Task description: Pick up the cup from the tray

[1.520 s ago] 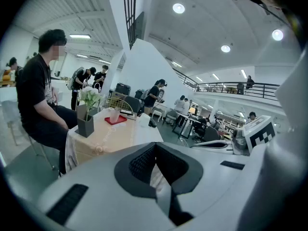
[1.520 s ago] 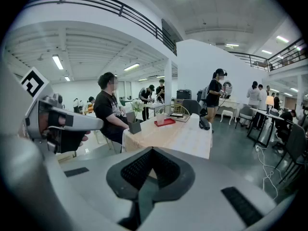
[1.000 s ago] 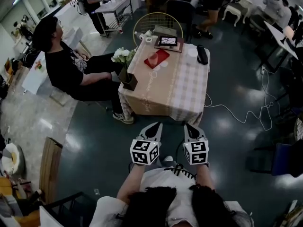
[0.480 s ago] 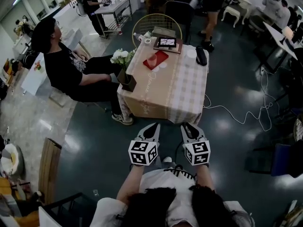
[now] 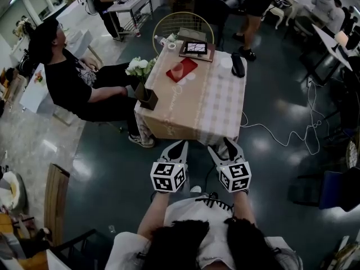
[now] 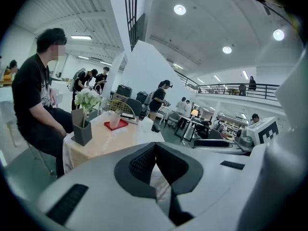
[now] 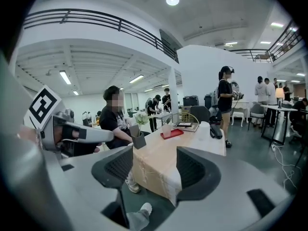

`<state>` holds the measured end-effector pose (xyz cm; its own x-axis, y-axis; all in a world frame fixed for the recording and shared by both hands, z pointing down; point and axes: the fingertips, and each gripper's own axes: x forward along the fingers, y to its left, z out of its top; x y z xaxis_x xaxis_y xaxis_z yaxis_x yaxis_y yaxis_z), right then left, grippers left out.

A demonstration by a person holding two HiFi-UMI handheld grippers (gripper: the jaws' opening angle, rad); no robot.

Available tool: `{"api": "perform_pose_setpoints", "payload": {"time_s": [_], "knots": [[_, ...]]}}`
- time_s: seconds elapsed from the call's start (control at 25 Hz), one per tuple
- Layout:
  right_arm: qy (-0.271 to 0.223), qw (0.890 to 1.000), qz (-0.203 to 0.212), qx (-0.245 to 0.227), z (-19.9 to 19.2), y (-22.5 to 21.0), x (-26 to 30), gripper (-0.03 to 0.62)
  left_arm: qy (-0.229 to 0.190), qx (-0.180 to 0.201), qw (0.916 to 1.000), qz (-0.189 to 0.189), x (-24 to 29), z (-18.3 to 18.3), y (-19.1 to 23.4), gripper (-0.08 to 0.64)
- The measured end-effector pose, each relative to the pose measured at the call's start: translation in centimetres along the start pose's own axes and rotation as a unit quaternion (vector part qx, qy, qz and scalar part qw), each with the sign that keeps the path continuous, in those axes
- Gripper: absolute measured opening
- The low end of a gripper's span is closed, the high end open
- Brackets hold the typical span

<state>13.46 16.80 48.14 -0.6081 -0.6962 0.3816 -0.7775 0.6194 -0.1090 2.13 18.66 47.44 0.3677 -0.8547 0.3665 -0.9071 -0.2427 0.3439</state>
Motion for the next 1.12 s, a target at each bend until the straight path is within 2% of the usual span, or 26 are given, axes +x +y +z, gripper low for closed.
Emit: {"api": "perform_pose_setpoints", "payload": {"time_s": [0.36, 0.68, 1.12], "knots": [[-0.004, 1.000, 0.017, -0.007, 3.2, -2.1, 6.5, 0.327, 0.003, -0.014, 0.9998, 0.017, 5.5, 3.7, 4.9, 0.008], [0.001, 1.000, 0.018, -0.012, 6.4, -4.0, 13.2, 0.350, 0.009, -0.019, 0.9996, 0.019, 10.7, 7.3, 9.3, 0.008], [0.005, 1.000, 0.016, -0.012, 9.9, -4.6, 21.0, 0.376, 0.027, -0.017, 0.9993, 0.021, 15.1, 11.1, 15.1, 0.008]]}}
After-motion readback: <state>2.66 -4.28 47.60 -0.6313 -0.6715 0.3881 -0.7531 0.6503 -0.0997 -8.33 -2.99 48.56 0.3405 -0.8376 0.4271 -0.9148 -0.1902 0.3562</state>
